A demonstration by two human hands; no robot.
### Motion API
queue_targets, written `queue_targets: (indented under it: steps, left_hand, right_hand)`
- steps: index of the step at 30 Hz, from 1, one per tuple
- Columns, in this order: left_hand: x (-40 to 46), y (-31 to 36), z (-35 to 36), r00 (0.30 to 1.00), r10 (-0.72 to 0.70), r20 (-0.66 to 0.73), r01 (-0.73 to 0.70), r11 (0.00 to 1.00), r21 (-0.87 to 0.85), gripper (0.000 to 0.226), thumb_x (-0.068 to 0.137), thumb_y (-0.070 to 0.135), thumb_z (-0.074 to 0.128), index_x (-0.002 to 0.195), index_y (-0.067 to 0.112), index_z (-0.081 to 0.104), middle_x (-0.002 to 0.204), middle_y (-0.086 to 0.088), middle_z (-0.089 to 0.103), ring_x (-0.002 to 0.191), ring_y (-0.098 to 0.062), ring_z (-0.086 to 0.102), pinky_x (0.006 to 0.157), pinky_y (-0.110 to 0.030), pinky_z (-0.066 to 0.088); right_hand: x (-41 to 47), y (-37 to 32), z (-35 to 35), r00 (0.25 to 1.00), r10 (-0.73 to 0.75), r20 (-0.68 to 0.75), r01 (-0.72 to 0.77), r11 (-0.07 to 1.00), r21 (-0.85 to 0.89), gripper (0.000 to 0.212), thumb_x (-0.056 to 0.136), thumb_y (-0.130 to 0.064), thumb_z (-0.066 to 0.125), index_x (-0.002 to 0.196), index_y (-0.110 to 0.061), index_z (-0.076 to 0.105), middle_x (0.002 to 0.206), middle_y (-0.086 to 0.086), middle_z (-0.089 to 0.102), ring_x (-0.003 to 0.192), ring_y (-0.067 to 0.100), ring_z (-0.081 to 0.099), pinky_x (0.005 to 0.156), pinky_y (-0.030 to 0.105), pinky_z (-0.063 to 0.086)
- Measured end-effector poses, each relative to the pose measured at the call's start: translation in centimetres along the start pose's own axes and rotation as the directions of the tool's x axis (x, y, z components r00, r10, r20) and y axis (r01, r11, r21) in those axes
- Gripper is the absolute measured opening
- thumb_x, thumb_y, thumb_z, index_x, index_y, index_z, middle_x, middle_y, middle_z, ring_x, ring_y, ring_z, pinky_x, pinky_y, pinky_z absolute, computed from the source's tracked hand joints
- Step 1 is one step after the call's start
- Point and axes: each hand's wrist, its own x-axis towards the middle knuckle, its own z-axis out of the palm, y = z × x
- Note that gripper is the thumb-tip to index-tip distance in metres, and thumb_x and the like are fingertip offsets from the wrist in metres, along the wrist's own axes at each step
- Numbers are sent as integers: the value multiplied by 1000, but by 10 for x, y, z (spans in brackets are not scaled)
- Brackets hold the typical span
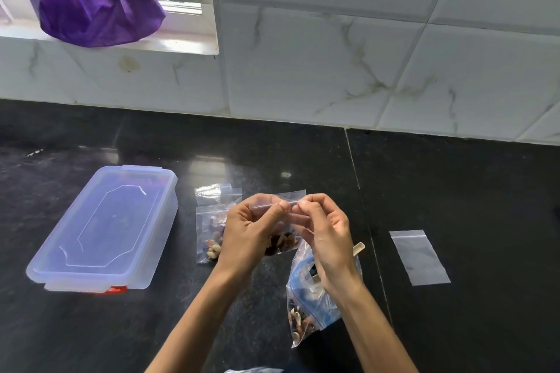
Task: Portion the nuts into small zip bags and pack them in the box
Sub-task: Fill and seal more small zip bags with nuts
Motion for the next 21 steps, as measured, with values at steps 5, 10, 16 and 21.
queue_targets:
  steps: [5, 10, 16, 21]
  left_hand:
    - [1, -5, -1, 1000, -11, -14, 12, 998, 66, 20, 76, 33, 62, 80, 14, 68, 79, -3, 74, 79, -20, 72, 72, -25, 56]
    - [3, 0, -3, 999, -32, 0, 32, 999, 17, 17, 78, 26, 62, 81, 10, 67, 78, -4, 74, 75, -19, 72, 65, -24, 56]
    - [0, 0, -3, 999, -38, -14, 38, 999, 19, 20, 76, 26, 64, 85, 9, 70, 79, -2, 75, 75, -14, 72, 62, -19, 53]
    - [1, -3, -15, 990, -68, -125, 65, 998, -26, 21, 73, 30, 64, 86, 15, 72, 83, -1, 75, 80, -13, 71, 68, -24, 57]
  right_hand:
    - [1, 0, -1, 999, -18, -28, 18, 1000, 14, 23, 94, -8, 53, 75, -16, 63, 77, 5, 69, 81, 19, 69, 78, 35, 56]
    - [-2, -2, -2, 999, -3, 36, 4, 1000, -31, 13, 92, -22, 59, 92, -12, 67, 90, 8, 73, 84, 22, 72, 71, 28, 56]
    - [0, 3, 3, 993, -77, -86, 70, 994, -88, 12, 91, -17, 62, 82, -15, 69, 78, 2, 71, 80, 16, 69, 79, 34, 57]
    - [5, 0, -6, 986, -74, -146, 76, 997, 8, 19, 88, -16, 64, 70, -20, 68, 67, -1, 65, 69, 10, 63, 75, 29, 54]
